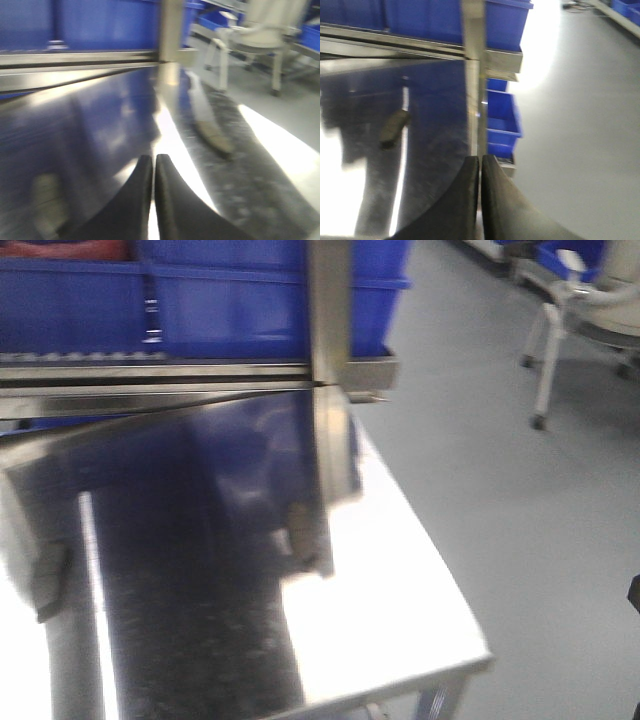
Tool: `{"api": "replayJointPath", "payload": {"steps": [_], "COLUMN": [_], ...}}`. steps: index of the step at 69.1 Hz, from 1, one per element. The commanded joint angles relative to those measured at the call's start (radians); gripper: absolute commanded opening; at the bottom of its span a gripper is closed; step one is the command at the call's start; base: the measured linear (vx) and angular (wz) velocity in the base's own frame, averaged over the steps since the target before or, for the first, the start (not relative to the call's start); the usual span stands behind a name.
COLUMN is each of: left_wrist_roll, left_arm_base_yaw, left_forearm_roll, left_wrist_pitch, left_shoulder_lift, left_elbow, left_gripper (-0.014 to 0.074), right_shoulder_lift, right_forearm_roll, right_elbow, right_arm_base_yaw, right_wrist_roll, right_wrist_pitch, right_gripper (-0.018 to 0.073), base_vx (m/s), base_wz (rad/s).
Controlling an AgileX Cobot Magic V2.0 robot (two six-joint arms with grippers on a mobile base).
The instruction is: Move and align brake pads A on conveyor
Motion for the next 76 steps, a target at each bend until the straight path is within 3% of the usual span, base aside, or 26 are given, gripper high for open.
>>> {"api": "replayJointPath", "payload": {"steps": [1,30,76], "left_wrist_roll": [-0.003,-0.003,-0.003], "left_arm_base_yaw": [-0.002,-0.002,-0.002], "left_forearm_roll": [0.004,0.004,0.004], "left_wrist_pitch": [-0.070,-0.070,-0.070], "left_shoulder_lift": [0.007,0.007,0.007], "left_elbow": [-0.025,-0.025,-0.025], "left_gripper": [-0.0006,-0.0006,-0.0006], "right_shoulder_lift": [0.009,0.009,0.009], "right_forearm_roll": [-0.009,-0.009,-0.009], "right_elbow": [-0.027,-0.027,-0.027], "right_arm_base_yaw": [0.002,0.002,0.002], "right_wrist_roll": [-0.001,-0.001,-0.001], "right_wrist_pitch": [-0.072,-0.072,-0.072], "right_gripper": [-0.0006,-0.0006,-0.0004], "base_vx": [0.11,0.07,0.01], "base_wz": [0.83,0.57,0.01]}}
